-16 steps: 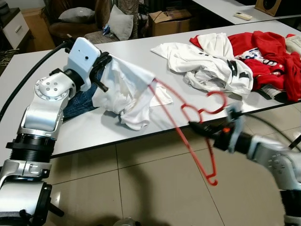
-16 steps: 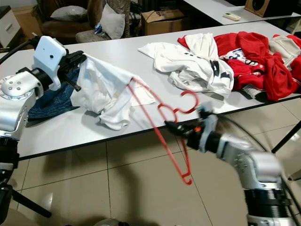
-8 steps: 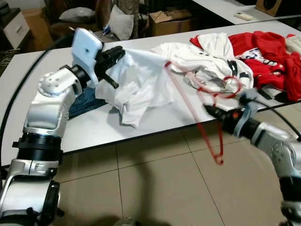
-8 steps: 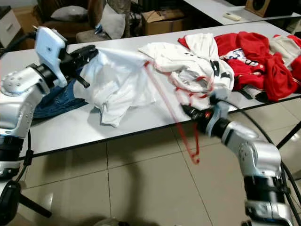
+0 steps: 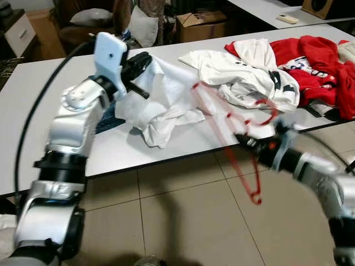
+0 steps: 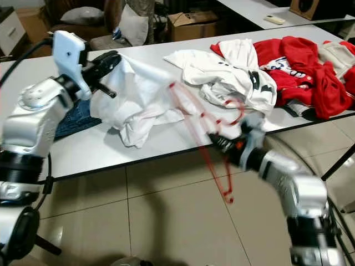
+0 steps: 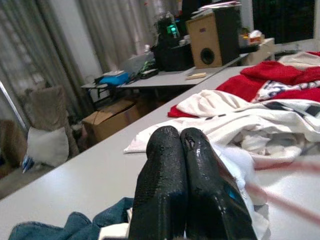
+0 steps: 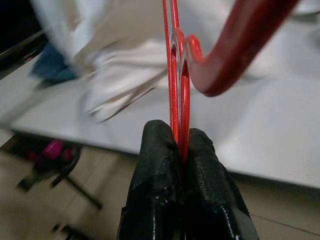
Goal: Hang hanger
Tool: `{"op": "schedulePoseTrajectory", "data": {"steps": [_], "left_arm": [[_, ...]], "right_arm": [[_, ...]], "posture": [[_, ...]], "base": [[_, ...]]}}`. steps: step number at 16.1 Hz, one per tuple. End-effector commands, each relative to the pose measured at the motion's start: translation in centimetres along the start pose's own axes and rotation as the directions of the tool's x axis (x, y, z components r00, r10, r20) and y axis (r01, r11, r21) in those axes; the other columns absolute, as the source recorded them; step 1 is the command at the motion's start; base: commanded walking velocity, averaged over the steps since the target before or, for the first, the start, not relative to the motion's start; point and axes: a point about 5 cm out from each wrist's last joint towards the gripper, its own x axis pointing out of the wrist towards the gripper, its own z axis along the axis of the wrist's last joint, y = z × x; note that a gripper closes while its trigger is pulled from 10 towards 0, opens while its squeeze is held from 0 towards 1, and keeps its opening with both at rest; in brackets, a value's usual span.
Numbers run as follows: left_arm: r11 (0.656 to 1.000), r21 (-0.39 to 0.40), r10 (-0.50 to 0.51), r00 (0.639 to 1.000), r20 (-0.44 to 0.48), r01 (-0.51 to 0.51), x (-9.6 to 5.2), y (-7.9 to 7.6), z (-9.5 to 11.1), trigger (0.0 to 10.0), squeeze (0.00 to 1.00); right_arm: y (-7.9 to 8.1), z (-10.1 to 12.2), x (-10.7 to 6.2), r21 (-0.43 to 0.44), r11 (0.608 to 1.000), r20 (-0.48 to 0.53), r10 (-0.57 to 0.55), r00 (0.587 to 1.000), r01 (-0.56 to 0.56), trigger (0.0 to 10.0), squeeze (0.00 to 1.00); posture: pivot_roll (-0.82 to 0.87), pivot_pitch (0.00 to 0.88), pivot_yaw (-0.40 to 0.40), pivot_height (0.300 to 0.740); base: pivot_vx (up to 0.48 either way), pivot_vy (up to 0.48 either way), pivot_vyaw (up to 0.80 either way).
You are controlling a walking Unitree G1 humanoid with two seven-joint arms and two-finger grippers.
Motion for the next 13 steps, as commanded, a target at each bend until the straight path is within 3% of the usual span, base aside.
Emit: {"op": "schedulePoseTrajectory", "data": {"steps": [1,4,9,11,13], "left_arm": [[1.000,0.007,0.015,1.000,-0.011,-0.015,0.4,-0.1,0.0,0.0,0.00],[0.999,-0.009,0.036,0.999,-0.008,-0.036,0.7,0.0,-0.1,0.0,0.00],[1.000,0.014,0.001,1.000,-0.026,-0.001,0.8,-0.5,-0.3,0.0,0.00],[0.999,0.025,-0.036,0.999,-0.029,0.037,0.8,-1.1,-0.3,0.0,0.00],[0.994,0.050,-0.094,0.995,-0.035,0.096,0.7,-2.0,-0.2,0.0,0.00]], "right_arm": [[0.6,0.0,0.0,-0.018,0.999,-0.012,0.026,1.000,-0.027,10.0,0.00],[0.8,-0.6,-0.4,-0.012,1.000,-0.009,0.018,1.000,-0.018,10.0,0.00],[4.2,-1.0,-1.6,-0.022,0.966,0.005,0.259,0.966,-0.259,10.0,0.00],[4.3,-0.9,-1.2,-0.021,0.964,0.004,0.265,0.964,-0.265,10.0,0.00],[4.0,-0.9,0.2,-0.004,0.971,-0.016,0.241,0.970,-0.241,10.0,0.00]], "posture": [[-0.12,0.000,0.077,0.740],[-0.12,0.000,0.086,0.740],[-0.13,0.000,0.091,0.740],[-0.13,0.000,0.090,0.740],[-0.12,0.000,0.084,0.740]], "base": [[0.000,0.000,0.00],[0.000,0.000,0.00],[0.000,0.000,0.00],[0.000,0.000,0.00],[0.000,0.000,0.00]]}}
